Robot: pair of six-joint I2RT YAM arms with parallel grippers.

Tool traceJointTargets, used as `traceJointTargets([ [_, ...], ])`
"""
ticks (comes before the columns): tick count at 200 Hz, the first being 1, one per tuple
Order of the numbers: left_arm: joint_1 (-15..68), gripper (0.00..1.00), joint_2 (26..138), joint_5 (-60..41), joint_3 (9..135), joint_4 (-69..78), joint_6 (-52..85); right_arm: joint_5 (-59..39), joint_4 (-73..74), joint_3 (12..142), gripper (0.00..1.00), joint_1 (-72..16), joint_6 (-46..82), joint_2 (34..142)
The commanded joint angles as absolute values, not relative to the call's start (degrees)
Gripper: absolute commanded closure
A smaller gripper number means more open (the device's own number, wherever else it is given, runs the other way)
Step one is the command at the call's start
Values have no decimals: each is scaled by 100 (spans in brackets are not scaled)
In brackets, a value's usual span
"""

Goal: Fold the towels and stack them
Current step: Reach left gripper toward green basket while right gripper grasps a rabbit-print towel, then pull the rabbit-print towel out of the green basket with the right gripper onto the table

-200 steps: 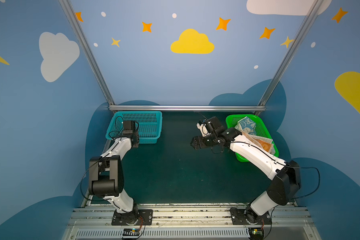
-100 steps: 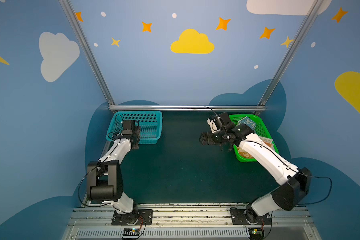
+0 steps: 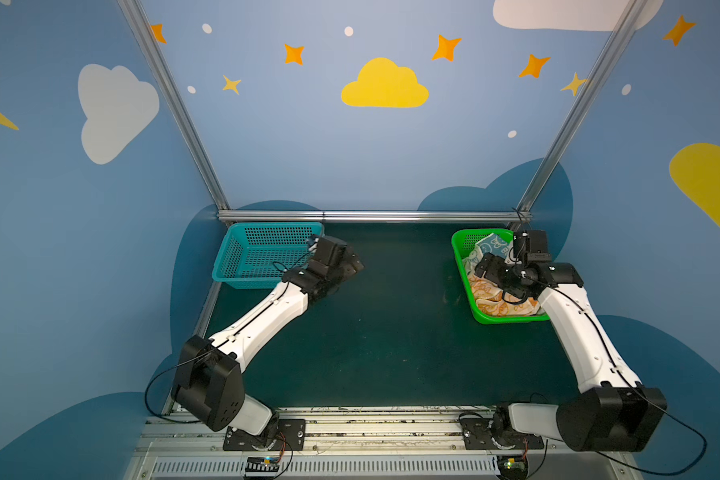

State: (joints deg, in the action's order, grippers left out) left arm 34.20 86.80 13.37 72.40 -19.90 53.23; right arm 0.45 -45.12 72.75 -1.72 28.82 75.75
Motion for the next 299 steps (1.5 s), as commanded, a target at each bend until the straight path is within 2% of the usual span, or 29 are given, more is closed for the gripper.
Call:
traceJointTargets([
  [1,4229,1,9081,1808,7579,-2060,4041,-228,-4178,6972,7,172,3261,7654],
  [29,5150,1,9591,2007,8113,-1984,3533,-940,-3840,6723,7,669,3154,7884],
  [56,5711,1,9873,2132,8248,-1599,3297,-1057,-4134,6911,7,957,3022,8315],
  [79,5945,1,10012,2145,8238,-1187,3024,-2144,-4188,7102,7,1350,3157,8788],
  [111,6000,1,10031,2092,8314,-987,2451,-2440,-4370,7463,8,1354,3067,9324],
  [155,5985,1,9835,2036,8174,-1181,2053,-2228,-4652,7854,30,1116,3158,9816],
  [184,5875,1,9437,2053,7686,-905,2020,-1865,-4741,7951,66,838,3243,9838],
  [216,5591,1,9021,1574,7234,-677,2325,-1384,-5166,8314,100,491,3188,9854],
  [245,5559,1,8576,1523,6976,-807,2200,-800,-5752,8937,100,-150,3133,9752],
  [267,5453,1,8143,1752,6719,-878,2090,-501,-6246,9918,100,-835,3125,9723],
  [299,5023,1,7661,1860,6437,-894,2310,-816,-6400,11636,100,-2022,2542,9902],
])
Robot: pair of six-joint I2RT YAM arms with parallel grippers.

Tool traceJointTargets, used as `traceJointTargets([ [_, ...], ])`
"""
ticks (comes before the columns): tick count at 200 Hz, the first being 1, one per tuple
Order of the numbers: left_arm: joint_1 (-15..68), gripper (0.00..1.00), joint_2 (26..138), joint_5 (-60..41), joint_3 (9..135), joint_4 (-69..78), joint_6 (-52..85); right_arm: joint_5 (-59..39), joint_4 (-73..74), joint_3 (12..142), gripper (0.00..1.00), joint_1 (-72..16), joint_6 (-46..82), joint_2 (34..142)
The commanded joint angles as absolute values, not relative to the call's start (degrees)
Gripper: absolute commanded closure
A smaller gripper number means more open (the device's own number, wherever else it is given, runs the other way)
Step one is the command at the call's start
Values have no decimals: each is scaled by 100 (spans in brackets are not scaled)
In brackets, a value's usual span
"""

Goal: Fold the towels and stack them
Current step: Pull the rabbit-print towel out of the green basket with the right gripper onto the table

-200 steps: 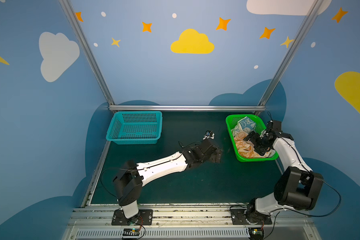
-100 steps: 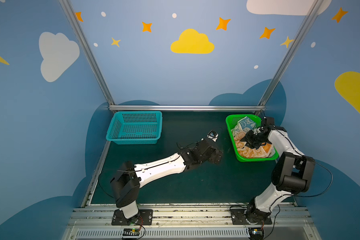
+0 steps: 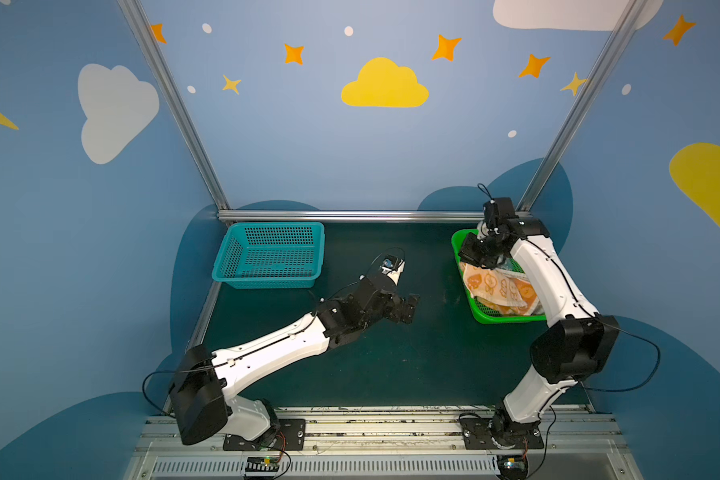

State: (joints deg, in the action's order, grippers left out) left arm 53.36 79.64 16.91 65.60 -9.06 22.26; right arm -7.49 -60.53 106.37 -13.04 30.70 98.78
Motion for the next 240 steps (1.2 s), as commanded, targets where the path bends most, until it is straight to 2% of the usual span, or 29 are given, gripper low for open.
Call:
traceJointTargets([
  [1,5016,1,7649,1862,6431,-891,2311,-817,-6395,11680,100,-2070,2519,9903],
  [18,4902,1,7542,2036,6419,-918,2342,-1009,-6054,12021,100,-2564,2112,9861],
  [36,4836,1,7505,2219,6392,-938,2384,-1207,-5187,11448,100,-2756,2229,9539],
  [48,4792,1,7505,2319,6373,-956,2435,-1256,-4512,10753,100,-2639,2410,9297],
  [67,4683,1,7593,2383,6337,-1073,2668,-1670,-4380,10223,100,-2271,2643,9448],
  [84,4626,1,7687,2373,6336,-1218,2806,-1958,-4254,9779,80,-2116,2686,9680],
  [85,4624,1,7698,2373,6341,-1233,2813,-1970,-4261,9740,76,-2107,2678,9719],
  [93,4599,1,7736,2374,6345,-1314,2881,-2054,-4295,9620,63,-2055,2653,9868],
  [108,4544,1,7809,2353,6377,-1478,2981,-2086,-4500,9584,51,-1964,2670,10120],
  [114,4521,1,7833,2339,6384,-1560,3027,-2015,-4656,9626,42,-1935,2663,10243],
  [121,4478,1,7861,2309,6412,-1672,3091,-1944,-4809,9683,36,-1923,2639,10345],
  [138,4348,1,7899,2158,6405,-1926,3238,-1819,-5412,9973,26,-1953,2587,10645],
  [179,3797,1,7954,1125,6034,-2209,3701,-2109,-5636,9670,23,-2364,2398,10982],
  [208,3497,1,7846,848,5683,-2189,4000,-2411,-5153,9231,22,-2941,2640,11314],
  [240,3415,1,7636,795,5625,-2266,3931,-2892,-4860,9523,19,-3488,2867,11999],
])
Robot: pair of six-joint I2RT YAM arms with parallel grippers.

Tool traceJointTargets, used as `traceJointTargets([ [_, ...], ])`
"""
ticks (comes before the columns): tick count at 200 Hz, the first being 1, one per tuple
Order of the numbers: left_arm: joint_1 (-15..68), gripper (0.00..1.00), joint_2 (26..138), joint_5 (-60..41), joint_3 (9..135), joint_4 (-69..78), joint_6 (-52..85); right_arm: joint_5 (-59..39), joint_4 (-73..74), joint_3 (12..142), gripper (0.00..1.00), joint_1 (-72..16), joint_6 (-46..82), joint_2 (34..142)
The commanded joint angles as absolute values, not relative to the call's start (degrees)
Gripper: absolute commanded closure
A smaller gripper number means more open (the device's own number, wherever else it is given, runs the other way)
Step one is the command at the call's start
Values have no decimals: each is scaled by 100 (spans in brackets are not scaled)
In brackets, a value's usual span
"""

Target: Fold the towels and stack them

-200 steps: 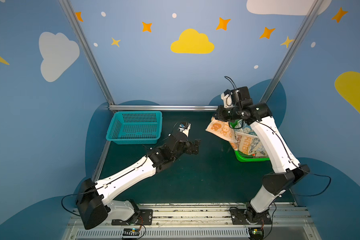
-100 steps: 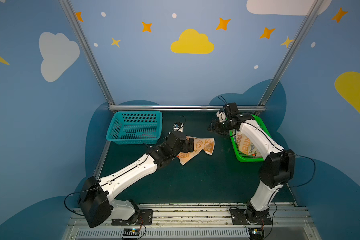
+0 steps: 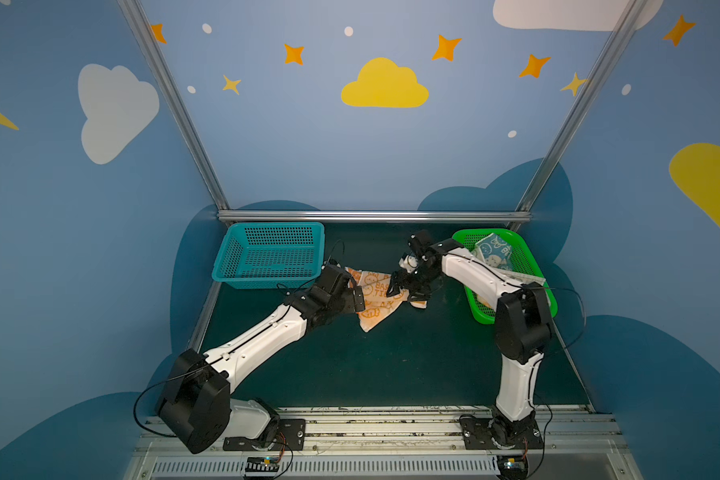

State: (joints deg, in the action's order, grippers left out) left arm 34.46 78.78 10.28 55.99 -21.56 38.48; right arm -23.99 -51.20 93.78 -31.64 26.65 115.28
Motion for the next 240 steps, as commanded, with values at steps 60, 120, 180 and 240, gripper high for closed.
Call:
traceJointTargets([
  [60,3309,1,7436,717,5415,-2308,3965,-2653,-5224,10519,15,-3158,2722,13007],
  [120,3306,1,7566,563,5458,-2291,3970,-1990,-6005,11667,15,-2053,2424,13703],
  [180,3305,1,7690,436,5508,-2291,3973,-1759,-5685,10377,14,-1995,2338,12172],
  [240,3300,1,7846,238,5548,-2178,4114,-1989,-4804,8422,13,-2404,2597,11365],
])
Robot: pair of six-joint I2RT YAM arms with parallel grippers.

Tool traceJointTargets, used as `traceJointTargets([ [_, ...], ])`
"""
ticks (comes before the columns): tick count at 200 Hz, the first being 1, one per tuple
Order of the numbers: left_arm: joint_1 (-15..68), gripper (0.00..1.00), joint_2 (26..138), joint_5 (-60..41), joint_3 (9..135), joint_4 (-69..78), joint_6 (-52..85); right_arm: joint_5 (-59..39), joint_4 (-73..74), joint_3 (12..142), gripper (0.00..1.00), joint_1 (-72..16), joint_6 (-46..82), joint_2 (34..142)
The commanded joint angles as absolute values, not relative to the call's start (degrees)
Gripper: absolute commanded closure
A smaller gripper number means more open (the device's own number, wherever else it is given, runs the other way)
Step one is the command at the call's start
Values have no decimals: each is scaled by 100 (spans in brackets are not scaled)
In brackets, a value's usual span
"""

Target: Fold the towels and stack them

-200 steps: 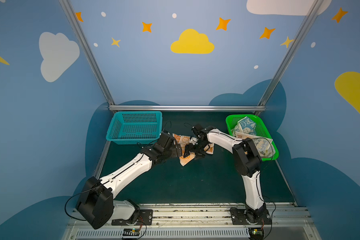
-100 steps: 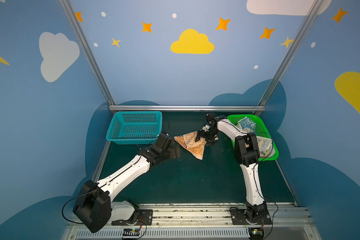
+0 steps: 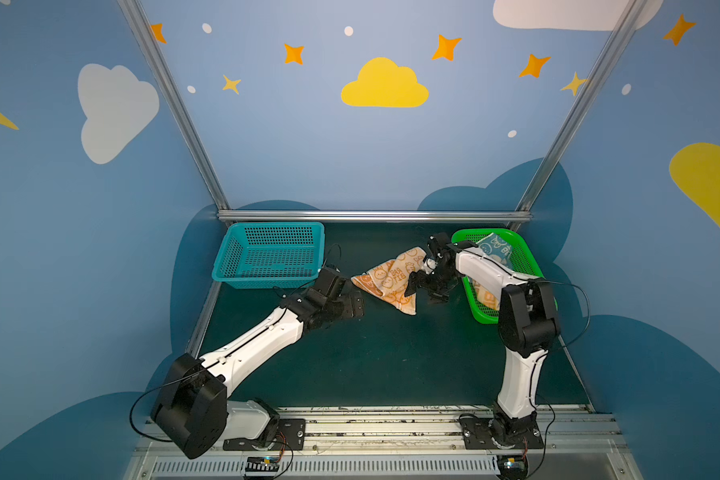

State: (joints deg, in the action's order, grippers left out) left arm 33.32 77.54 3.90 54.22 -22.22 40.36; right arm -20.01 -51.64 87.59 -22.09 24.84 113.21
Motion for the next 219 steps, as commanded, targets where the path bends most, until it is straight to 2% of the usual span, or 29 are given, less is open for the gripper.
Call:
traceJointTargets([
  [1,3302,1,7848,233,5547,-2183,4114,-1974,-4801,8417,13,-2419,2599,11374],
  [41,3309,1,7701,306,5516,-2274,4103,-1693,-4793,8532,19,-2738,2637,11733],
  [72,3305,1,7560,394,5436,-2360,4074,-1365,-4972,8862,33,-2818,2733,12059],
  [89,3305,1,7527,406,5414,-2371,4078,-1121,-5173,9023,43,-2845,2847,12225],
  [133,3305,1,7563,379,5362,-2305,4129,-365,-5681,9397,59,-3014,3032,12635],
  [191,3305,1,7593,393,5345,-2350,4117,-339,-5966,9910,100,-3102,2855,12726],
  [219,3305,1,7615,398,5346,-2351,4120,-476,-6408,10571,100,-3258,2695,12452],
])
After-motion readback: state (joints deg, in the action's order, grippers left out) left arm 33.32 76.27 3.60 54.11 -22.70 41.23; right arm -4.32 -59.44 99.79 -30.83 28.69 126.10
